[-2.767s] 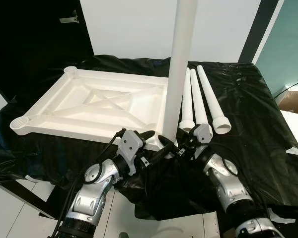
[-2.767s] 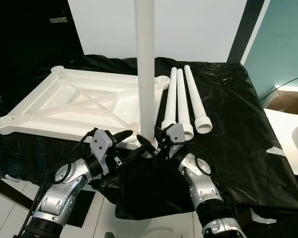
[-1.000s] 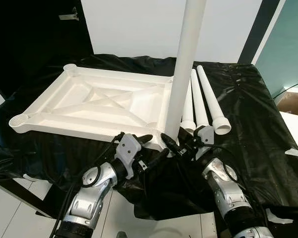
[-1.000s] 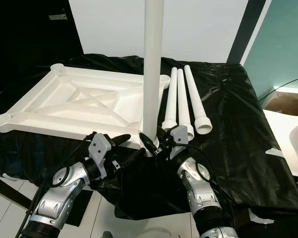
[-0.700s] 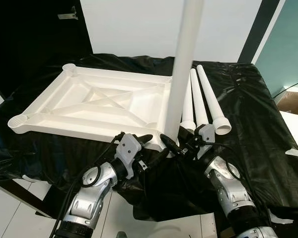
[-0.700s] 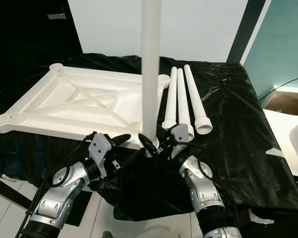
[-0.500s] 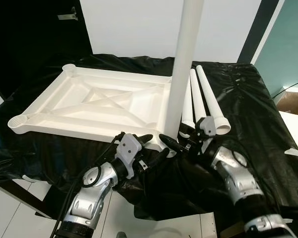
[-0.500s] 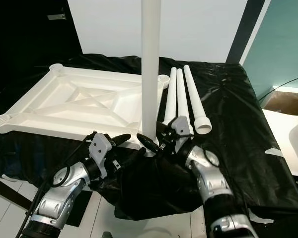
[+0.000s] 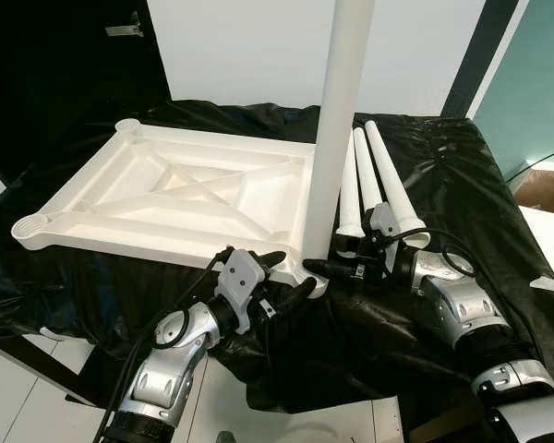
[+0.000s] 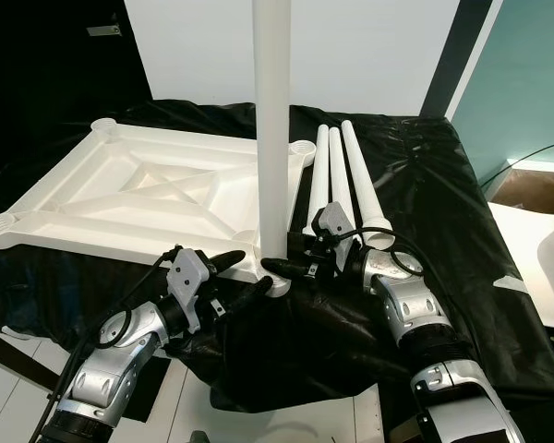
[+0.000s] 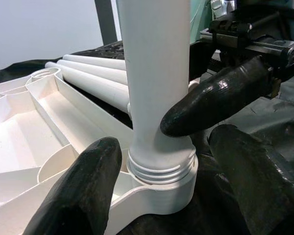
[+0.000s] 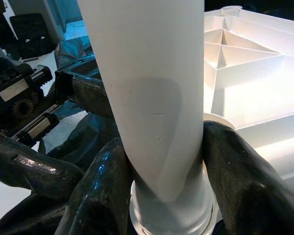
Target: Building children table
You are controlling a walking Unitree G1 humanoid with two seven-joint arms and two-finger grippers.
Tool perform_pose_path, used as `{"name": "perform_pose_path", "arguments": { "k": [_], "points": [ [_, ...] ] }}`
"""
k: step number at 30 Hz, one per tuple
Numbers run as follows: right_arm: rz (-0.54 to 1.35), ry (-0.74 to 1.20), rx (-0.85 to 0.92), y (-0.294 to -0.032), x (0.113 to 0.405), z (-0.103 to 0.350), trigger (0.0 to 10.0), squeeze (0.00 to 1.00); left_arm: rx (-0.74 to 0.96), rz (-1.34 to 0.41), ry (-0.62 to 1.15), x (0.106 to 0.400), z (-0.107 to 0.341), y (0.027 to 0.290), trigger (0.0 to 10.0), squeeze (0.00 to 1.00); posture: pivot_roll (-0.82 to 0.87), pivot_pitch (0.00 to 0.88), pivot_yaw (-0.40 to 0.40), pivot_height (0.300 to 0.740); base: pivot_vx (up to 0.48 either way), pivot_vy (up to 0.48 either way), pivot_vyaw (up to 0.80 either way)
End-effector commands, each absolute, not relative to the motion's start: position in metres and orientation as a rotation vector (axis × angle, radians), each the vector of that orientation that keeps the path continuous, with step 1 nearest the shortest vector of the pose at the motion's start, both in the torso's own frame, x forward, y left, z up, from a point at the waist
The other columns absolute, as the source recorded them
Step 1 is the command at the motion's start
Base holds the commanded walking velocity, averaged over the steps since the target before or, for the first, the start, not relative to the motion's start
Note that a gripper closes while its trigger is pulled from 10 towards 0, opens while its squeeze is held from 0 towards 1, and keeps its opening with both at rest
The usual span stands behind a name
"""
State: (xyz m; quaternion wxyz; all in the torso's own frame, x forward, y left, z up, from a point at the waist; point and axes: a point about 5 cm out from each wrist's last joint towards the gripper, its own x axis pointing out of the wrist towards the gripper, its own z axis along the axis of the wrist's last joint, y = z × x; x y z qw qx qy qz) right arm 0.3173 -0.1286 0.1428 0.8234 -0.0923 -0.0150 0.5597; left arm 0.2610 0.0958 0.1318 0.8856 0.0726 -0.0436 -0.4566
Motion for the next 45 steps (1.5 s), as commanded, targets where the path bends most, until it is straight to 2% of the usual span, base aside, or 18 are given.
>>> {"name": "perform_pose_path", "arguments": {
  "k": [1, 6, 7, 9, 10, 11, 12, 14, 18, 25, 26, 27, 28, 33, 34, 39, 45],
  "points": [
    [1.246, 0.001, -0.196, -0.123, 0.314, 0.138, 0.0, 0.0, 0.155, -0.926, -0.081, 0.262, 0.131, 0.097, 10.0, 0.0, 0.16, 0.0, -0.015, 0.74, 0.0, 0.0, 0.0],
    [1.174, -0.025, -0.122, -0.12, 0.31, 0.134, 0.0, 0.0, 0.153, -0.92, -0.08, 0.261, 0.13, 0.097, 10.0, 0.0, 0.16, 0.0, -0.021, 0.74, 0.0, 0.0, 0.0],
    [1.085, -0.057, -0.073, -0.114, 0.304, 0.126, 0.0, 0.0, 0.151, -0.916, -0.079, 0.26, 0.13, 0.097, 10.0, 0.0, 0.16, 0.0, -0.026, 0.74, 0.0, 0.0, 0.0],
    [1.085, -0.057, -0.073, -0.114, 0.304, 0.126, 0.0, 0.0, 0.151, -0.916, -0.079, 0.26, 0.13, 0.097, 10.0, 0.0, 0.16, 0.0, -0.026, 0.74, 0.0, 0.0, 0.0],
    [0.97, -0.089, -0.019, -0.108, 0.297, 0.118, 0.0, 0.0, 0.149, -0.914, -0.078, 0.26, 0.129, 0.097, 10.0, 0.0, 0.16, 0.0, -0.024, 0.74, 0.0, 0.0, 0.0],
    [0.97, -0.089, -0.019, -0.108, 0.297, 0.118, 0.0, 0.0, 0.149, -0.914, -0.078, 0.26, 0.129, 0.097, 10.0, 0.0, 0.16, 0.0, -0.024, 0.74, 0.0, 0.0, 0.0],
    [0.872, -0.111, 0.031, -0.104, 0.289, 0.11, 0.0, 0.0, 0.147, -0.915, -0.078, 0.259, 0.129, 0.097, 10.0, 0.0, 0.16, 0.0, -0.018, 0.74, 0.0, 0.0, 0.0],
    [0.872, -0.111, 0.031, -0.104, 0.289, 0.11, 0.0, 0.0, 0.147, -0.915, -0.078, 0.259, 0.129, 0.097, 10.0, 0.0, 0.16, 0.0, -0.018, 0.74, 0.0, 0.0, 0.0],
    [0.732, -0.142, 0.137, -0.104, 0.287, 0.108, 0.0, 0.0, 0.147, -0.927, -0.078, 0.26, 0.129, 0.096, 10.0, 0.0, 0.14, 0.0, -0.009, 0.74, 0.0, 0.0, 0.0],
    [0.707, -0.152, 0.128, -0.104, 0.292, 0.112, 0.0, 0.0, 0.149, -0.936, -0.082, 0.263, 0.13, 0.094, 10.0, 0.0, 0.13, 0.0, -0.013, 0.74, 0.0, 0.0, 0.0],
    [0.714, -0.143, 0.118, -0.104, 0.292, 0.111, 4.4, 0.0, 0.149, -0.935, -0.084, 0.264, 0.131, 0.094, 10.0, 0.0, 0.14, 0.0, -0.016, 0.74, 0.0, 0.0, 0.0],
    [0.724, -0.132, 0.091, -0.103, 0.291, 0.11, 10.0, 0.0, 0.148, -0.935, -0.084, 0.264, 0.131, 0.093, 10.0, 0.0, 0.14, 0.0, -0.019, 0.74, 0.0, 0.0, 0.0],
    [0.745, -0.129, 0.066, -0.105, 0.291, 0.11, 10.0, 1.0, 0.147, -0.933, -0.084, 0.263, 0.13, 0.093, 10.0, 0.0, 0.14, 0.0, -0.019, 0.74, 0.0, 0.0, 0.0],
    [0.792, -0.111, 0.011, -0.111, 0.293, 0.11, 10.0, 1.0, 0.146, -0.93, -0.082, 0.262, 0.129, 0.094, 10.0, 0.0, 0.14, 0.0, -0.019, 0.74, 0.0, 0.0, 0.0],
    [0.84, -0.094, -0.023, -0.116, 0.296, 0.112, 10.0, 0.0, 0.146, -0.929, -0.081, 0.262, 0.129, 0.094, 10.0, 0.0, 0.14, 0.0, -0.017, 0.74, 0.0, 0.0, 0.0],
    [0.943, -0.083, -0.162, -0.134, 0.312, 0.124, 10.0, 0.0, 0.15, -0.934, -0.076, 0.262, 0.129, 0.095, 10.0, 0.0, 0.14, 0.0, -0.005, 0.74, 0.0, 0.0, 0.0],
    [1.009, -0.071, -0.219, -0.136, 0.323, 0.131, 10.0, 0.0, 0.155, -0.939, -0.075, 0.263, 0.13, 0.096, 10.0, 0.0, 0.13, 0.0, 0.001, 0.74, 0.0, 0.0, 0.0]
  ]
}}
